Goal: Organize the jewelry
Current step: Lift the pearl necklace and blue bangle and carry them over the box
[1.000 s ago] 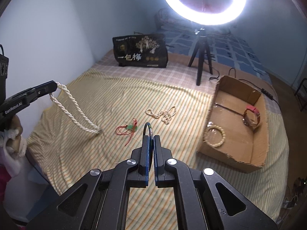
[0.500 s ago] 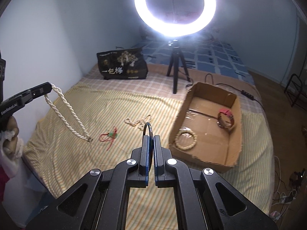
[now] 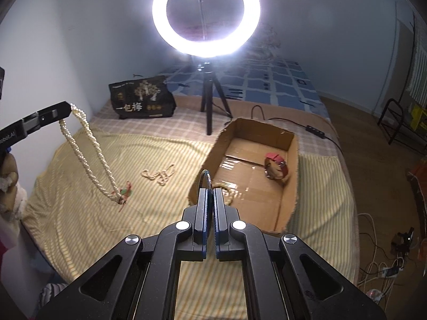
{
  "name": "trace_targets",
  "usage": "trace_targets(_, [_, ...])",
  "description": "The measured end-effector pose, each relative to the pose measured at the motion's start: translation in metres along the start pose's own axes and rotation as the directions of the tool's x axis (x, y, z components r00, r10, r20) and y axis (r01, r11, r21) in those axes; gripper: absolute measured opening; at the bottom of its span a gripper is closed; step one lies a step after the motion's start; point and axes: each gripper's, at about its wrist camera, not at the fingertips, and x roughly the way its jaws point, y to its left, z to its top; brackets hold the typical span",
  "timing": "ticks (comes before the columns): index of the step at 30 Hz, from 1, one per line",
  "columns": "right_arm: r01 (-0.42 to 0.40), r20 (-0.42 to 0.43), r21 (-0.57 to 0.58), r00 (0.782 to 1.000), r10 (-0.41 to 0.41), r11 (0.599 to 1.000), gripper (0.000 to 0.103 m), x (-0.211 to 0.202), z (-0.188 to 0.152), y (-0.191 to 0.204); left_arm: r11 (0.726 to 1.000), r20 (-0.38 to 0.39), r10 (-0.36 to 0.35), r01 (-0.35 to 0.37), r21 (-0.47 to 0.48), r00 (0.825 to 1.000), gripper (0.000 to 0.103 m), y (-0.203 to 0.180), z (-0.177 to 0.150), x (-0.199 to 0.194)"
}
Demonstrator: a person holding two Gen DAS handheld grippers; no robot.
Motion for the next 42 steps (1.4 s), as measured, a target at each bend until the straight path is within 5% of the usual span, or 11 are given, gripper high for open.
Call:
trace_targets(25, [0.059, -0.027, 0.068, 0.998, -0.058, 0.996, 0.002, 0.036, -0.008, -0.062, 0.99, -0.006, -0.103, 0.103, 0.093, 0.995, 0.006, -0.081, 0.053, 0.093])
trace_targets(42, [0.058, -0.076, 0.098, 0.996, -0.051, 0.993, 0.002, 0.083, -0.024, -0.083, 0.995, -0.061, -0.074, 0.078, 0.068, 0.995, 0.006, -0.091, 0.047, 0.189])
